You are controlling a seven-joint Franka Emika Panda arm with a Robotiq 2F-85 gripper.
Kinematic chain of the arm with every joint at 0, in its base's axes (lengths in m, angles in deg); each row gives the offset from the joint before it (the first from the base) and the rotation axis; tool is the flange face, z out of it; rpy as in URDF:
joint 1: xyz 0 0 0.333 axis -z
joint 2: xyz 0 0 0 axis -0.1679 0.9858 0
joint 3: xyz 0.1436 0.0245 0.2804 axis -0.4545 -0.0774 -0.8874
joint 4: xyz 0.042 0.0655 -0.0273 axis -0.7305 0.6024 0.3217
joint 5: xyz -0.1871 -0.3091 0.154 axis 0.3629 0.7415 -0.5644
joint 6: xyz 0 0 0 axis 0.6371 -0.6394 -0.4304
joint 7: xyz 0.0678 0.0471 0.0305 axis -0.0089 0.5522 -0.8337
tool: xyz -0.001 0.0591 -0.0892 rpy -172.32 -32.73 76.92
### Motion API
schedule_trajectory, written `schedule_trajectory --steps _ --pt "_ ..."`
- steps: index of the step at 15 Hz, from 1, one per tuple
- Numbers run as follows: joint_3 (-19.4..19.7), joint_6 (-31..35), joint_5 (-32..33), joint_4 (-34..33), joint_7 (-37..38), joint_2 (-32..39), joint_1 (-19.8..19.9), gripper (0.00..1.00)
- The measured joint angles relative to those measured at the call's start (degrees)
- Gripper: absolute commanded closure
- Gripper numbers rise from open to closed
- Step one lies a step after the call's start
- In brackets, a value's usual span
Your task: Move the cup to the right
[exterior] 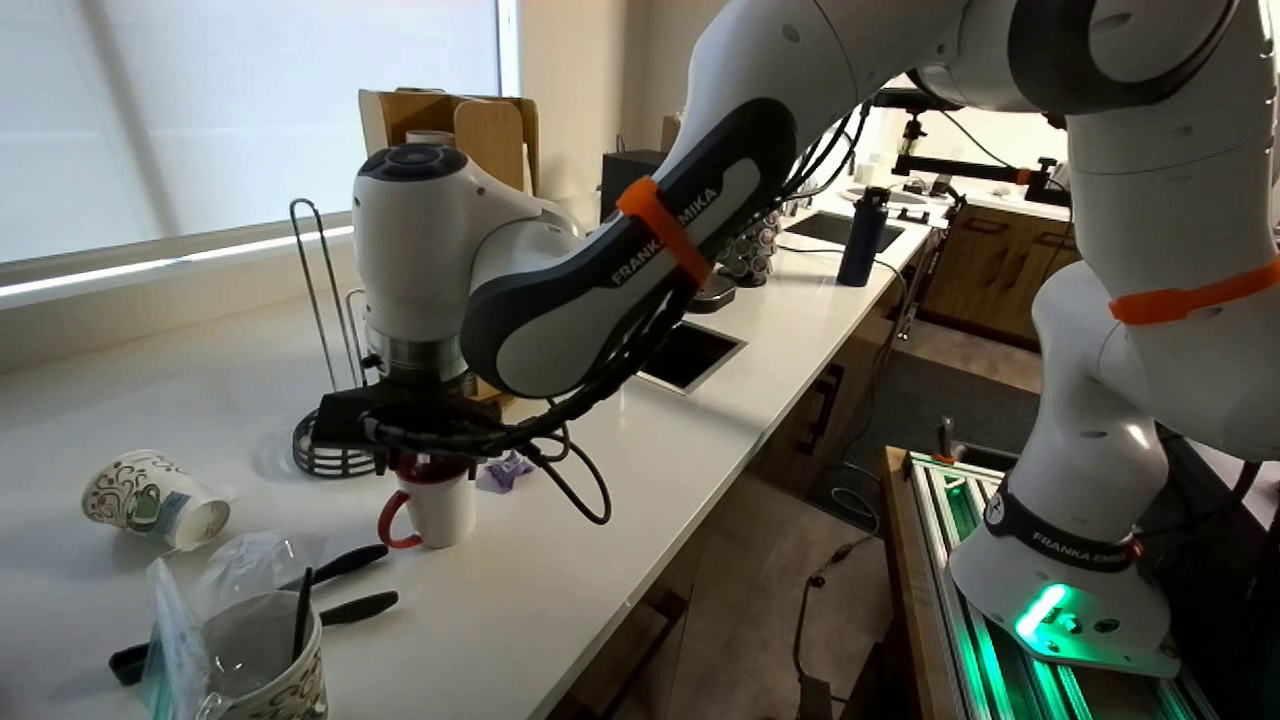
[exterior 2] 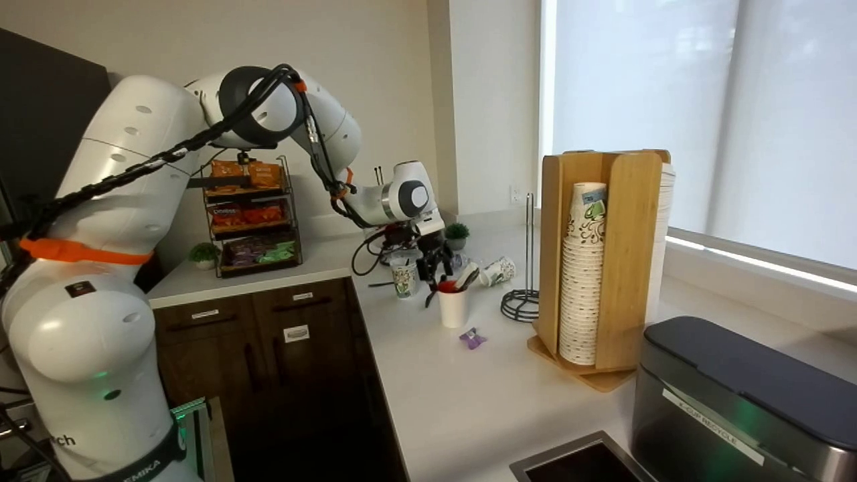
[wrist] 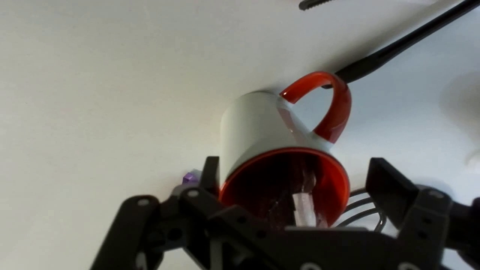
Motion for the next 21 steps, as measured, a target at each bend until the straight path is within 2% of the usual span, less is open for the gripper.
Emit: schedule_trajectory --steps 7,8,11,17,18,19,20,21 --pt "1.0 -5.2 0.2 2.3 2.0 -2.8 -0.9 0.02" --pt "1.0 -5.6 0.3 2.8 2.5 -3.3 -0.9 0.09" --pt "1.0 -6.6 0.4 4.5 3.6 -4.3 -1.0 0.23" --pt "2.1 -6.6 3.5 4.6 7.4 -3.2 -1.0 0.13" --pt "2.3 -6.6 4.0 4.4 7.8 -2.9 -1.0 0.31" --pt "2.4 -6.6 4.4 4.3 8.0 -2.7 -1.0 0.39" --pt "2.5 -6.6 4.5 4.2 8.1 -2.5 -1.0 0.4" --pt "2.5 -6.6 4.5 4.1 8.1 -2.3 -1.0 0.48"
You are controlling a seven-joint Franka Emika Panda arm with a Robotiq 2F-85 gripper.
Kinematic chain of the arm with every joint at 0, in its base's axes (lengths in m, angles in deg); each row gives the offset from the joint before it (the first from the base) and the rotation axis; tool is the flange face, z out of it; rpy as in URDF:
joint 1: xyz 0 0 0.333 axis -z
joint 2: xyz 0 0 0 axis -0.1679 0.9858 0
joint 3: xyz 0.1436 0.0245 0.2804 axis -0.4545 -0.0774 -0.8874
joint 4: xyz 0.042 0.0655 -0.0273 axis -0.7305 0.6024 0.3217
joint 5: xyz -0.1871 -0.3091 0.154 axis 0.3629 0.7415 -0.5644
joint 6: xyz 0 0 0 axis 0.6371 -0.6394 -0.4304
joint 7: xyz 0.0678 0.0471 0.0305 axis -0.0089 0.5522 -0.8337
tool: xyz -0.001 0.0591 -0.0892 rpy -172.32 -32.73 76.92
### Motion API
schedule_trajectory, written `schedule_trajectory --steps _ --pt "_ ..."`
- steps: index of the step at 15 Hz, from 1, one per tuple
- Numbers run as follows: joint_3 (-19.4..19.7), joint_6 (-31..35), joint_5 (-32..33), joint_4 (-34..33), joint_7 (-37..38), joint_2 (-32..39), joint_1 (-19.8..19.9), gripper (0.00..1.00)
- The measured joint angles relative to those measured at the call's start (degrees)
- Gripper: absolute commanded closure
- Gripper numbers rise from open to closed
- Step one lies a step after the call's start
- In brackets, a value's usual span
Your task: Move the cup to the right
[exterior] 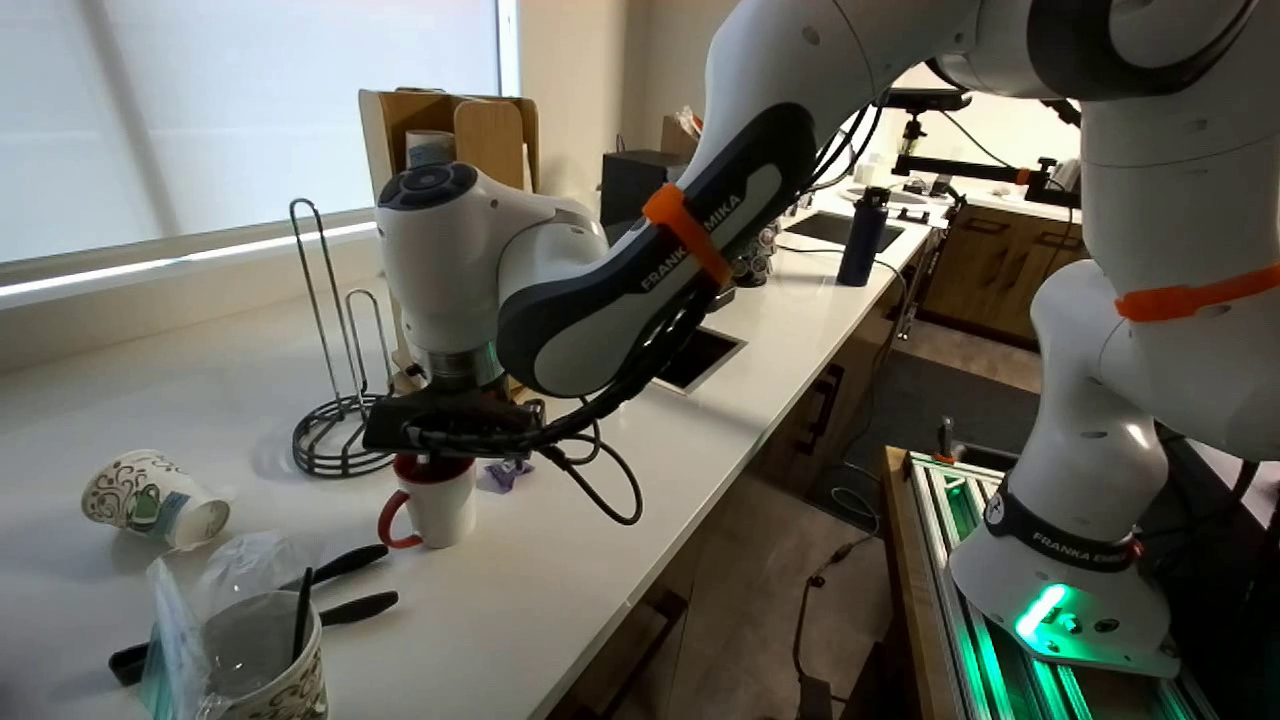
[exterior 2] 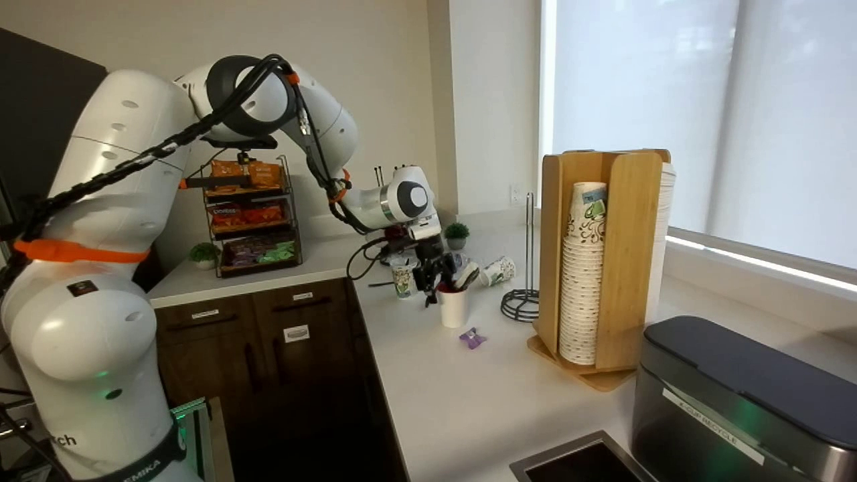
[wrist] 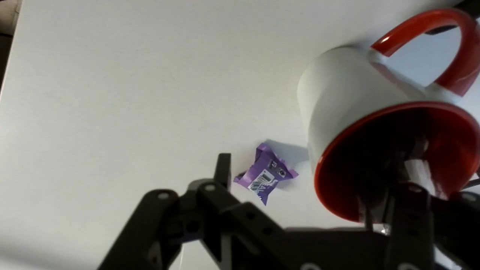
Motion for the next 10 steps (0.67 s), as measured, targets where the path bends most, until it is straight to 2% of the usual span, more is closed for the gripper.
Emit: schedule_trajectory --steps 6,7,9,10 --pt "0.0 0.0 0.1 -0.8 0.0 1.1 -0.1 0.94" --pt "0.0 0.0 0.1 -0.9 0.0 1.1 -0.2 0.99" --pt "0.0 0.0 0.2 -1.1 0.0 1.1 -0.3 1.0" --pt "0.0 0.1 0.3 -1.3 0.0 1.0 -0.3 0.97"
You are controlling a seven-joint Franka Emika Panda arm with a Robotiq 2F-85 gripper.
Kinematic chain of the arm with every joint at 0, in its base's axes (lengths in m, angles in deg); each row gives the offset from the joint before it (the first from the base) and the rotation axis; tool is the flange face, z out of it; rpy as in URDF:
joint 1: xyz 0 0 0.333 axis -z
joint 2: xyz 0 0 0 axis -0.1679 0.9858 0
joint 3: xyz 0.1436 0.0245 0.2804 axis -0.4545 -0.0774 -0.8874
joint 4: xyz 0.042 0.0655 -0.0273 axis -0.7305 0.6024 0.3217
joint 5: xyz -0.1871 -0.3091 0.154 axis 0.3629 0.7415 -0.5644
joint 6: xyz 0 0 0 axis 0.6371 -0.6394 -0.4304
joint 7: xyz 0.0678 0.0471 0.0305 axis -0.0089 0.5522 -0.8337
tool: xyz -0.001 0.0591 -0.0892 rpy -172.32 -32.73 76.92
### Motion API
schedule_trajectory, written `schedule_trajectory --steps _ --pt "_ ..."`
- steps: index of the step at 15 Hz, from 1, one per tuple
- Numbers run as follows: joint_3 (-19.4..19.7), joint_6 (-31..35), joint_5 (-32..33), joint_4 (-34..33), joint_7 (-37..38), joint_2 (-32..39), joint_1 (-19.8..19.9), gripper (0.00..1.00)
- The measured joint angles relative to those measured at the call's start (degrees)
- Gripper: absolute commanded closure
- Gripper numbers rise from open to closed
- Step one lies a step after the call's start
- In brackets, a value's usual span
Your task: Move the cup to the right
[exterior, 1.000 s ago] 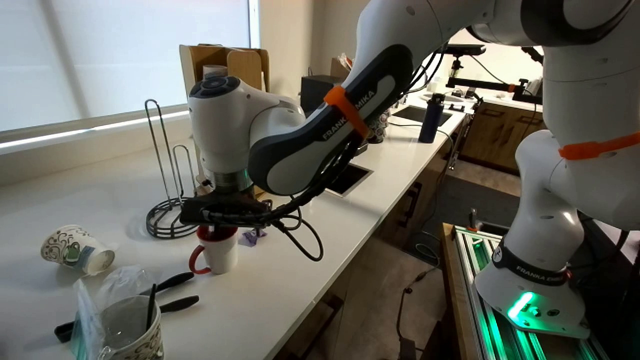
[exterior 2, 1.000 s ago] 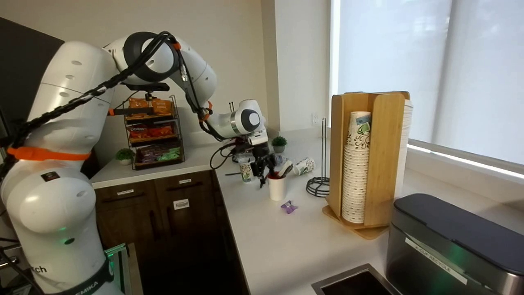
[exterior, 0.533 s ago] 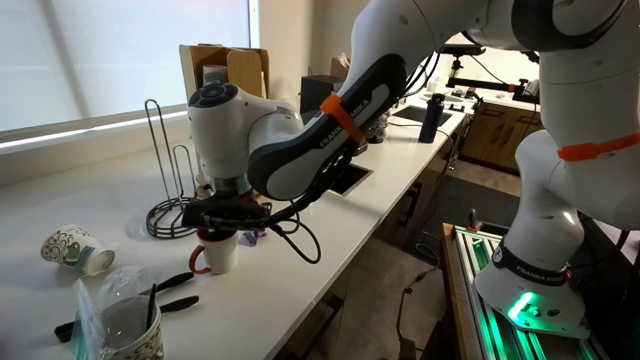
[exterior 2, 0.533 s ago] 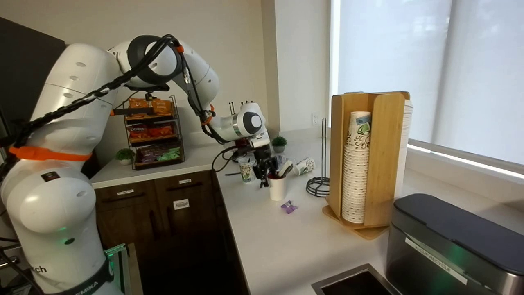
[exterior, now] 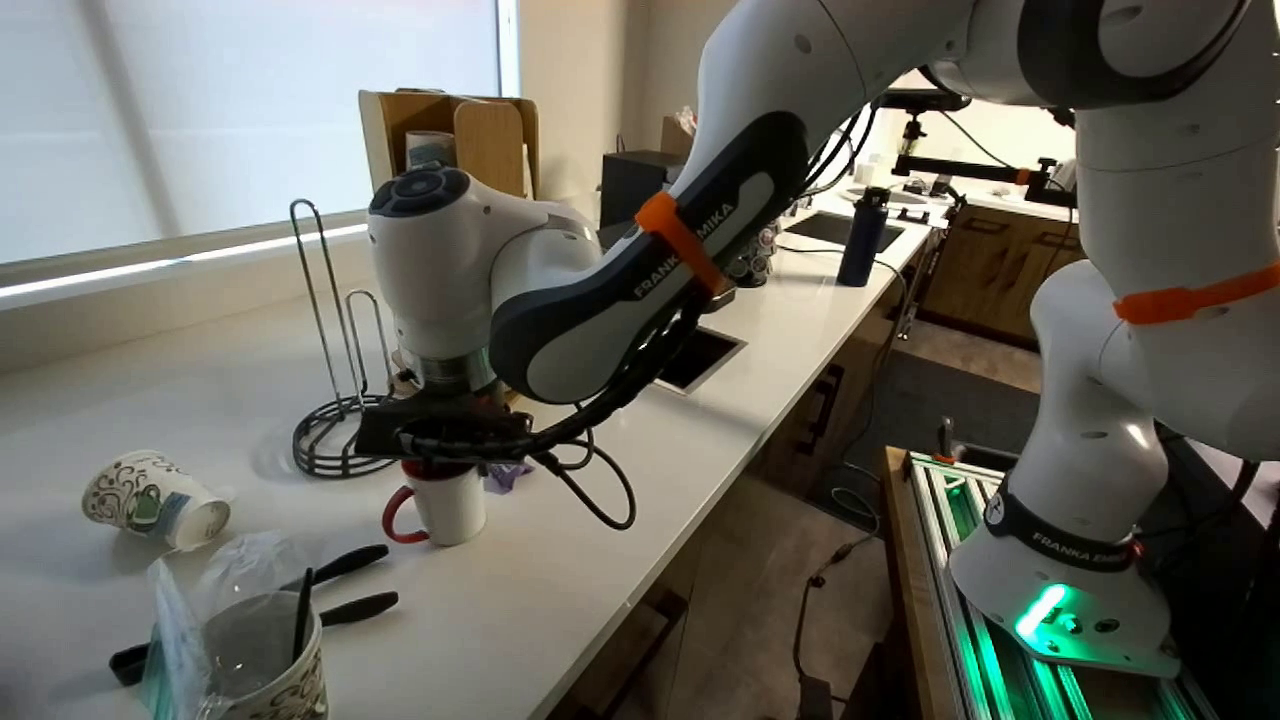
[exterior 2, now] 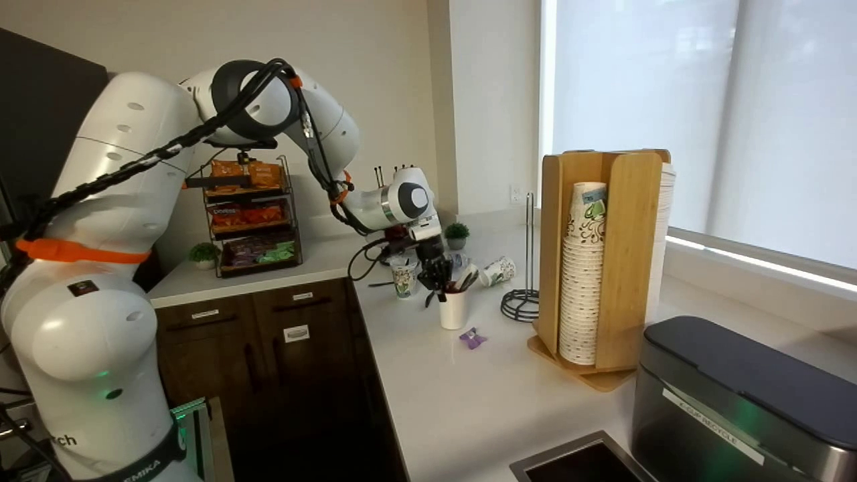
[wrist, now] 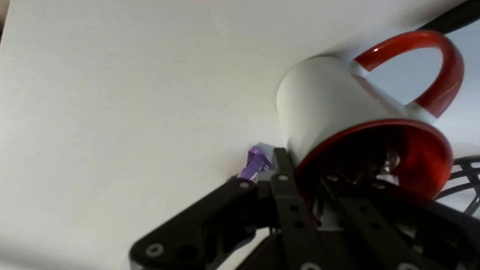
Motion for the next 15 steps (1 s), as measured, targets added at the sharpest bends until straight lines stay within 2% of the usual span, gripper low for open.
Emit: schedule_trajectory --steps 8,15 --pt "0.0 0.5 0.9 0.1 -0.2 -0.7 0.0 0.98" --pt "2.0 2.8 7.2 6.1 0.8 -8.4 0.3 0.98"
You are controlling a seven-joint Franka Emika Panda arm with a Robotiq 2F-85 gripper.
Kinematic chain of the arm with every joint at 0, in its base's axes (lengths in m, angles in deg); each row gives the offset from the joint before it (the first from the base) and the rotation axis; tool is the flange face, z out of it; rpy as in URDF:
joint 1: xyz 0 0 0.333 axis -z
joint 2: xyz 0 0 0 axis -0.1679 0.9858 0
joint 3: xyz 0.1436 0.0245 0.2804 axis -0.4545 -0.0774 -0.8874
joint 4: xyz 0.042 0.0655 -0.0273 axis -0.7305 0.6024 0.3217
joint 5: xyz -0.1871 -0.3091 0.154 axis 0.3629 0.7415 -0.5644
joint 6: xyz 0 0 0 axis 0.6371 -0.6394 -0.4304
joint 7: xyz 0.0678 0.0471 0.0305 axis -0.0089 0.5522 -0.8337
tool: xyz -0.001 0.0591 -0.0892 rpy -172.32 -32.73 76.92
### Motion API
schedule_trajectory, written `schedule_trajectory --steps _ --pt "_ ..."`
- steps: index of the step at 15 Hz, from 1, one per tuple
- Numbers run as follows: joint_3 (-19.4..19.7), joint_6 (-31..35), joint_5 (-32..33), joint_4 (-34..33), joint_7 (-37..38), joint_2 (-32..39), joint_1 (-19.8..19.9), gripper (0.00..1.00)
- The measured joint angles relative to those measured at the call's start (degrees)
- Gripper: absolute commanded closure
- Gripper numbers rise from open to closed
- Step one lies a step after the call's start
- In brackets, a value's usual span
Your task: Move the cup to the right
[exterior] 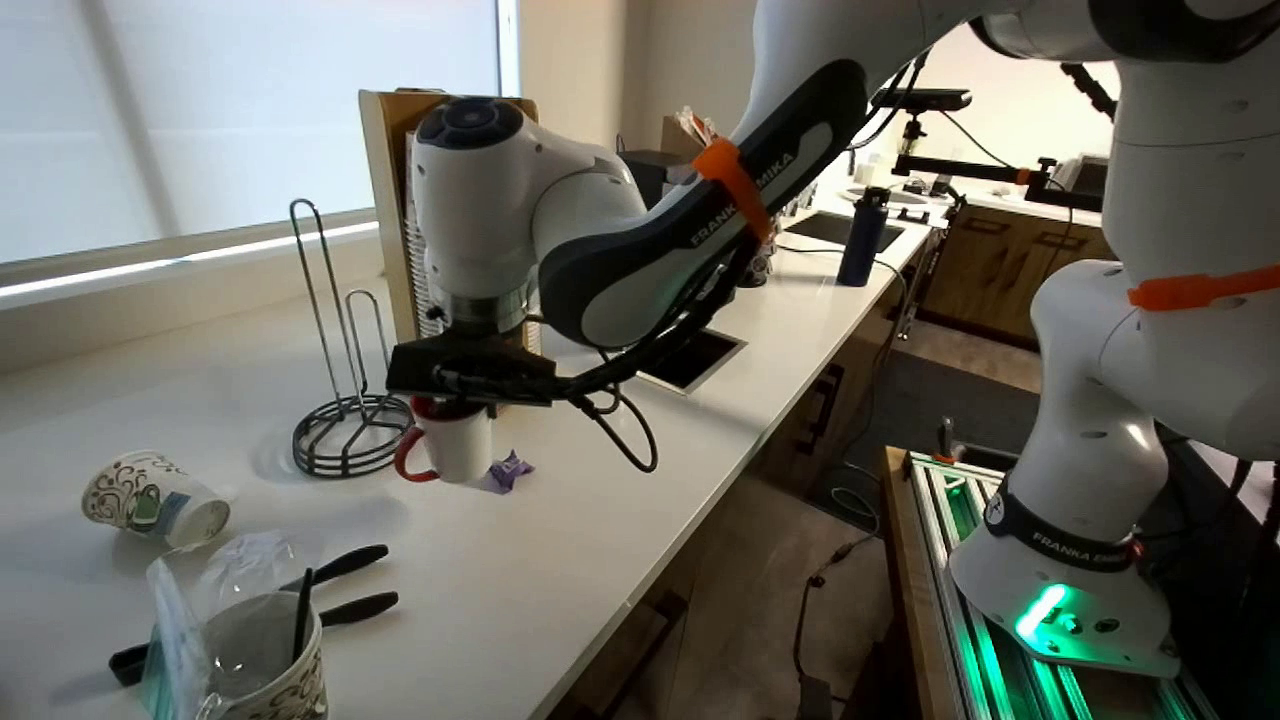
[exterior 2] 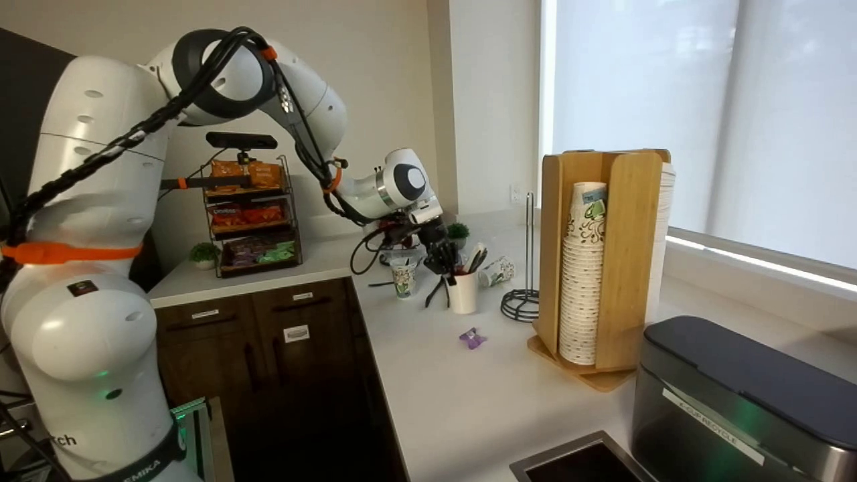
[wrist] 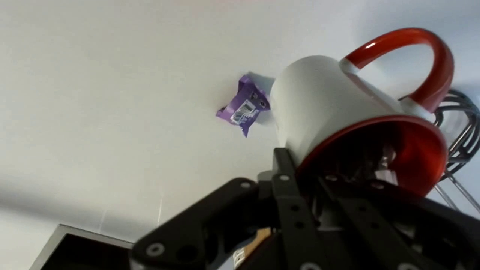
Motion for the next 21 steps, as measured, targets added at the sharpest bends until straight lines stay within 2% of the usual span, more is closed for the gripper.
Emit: schedule_trajectory --steps 6,9,11,15,21 --pt "0.9 0.0 3.7 10.8 6.4 -8.8 2.9 0.98" --pt "1.0 0.4 6.9 16.9 10.3 -13.5 6.5 0.98" --pt "1.1 3.6 7.5 20.3 10.6 -16.1 9.6 0.98" --pt "1.0 10.3 7.0 24.2 10.2 -18.3 14.8 0.98" --pt "0.9 13.4 1.1 28.4 9.7 -18.3 18.1 0.98"
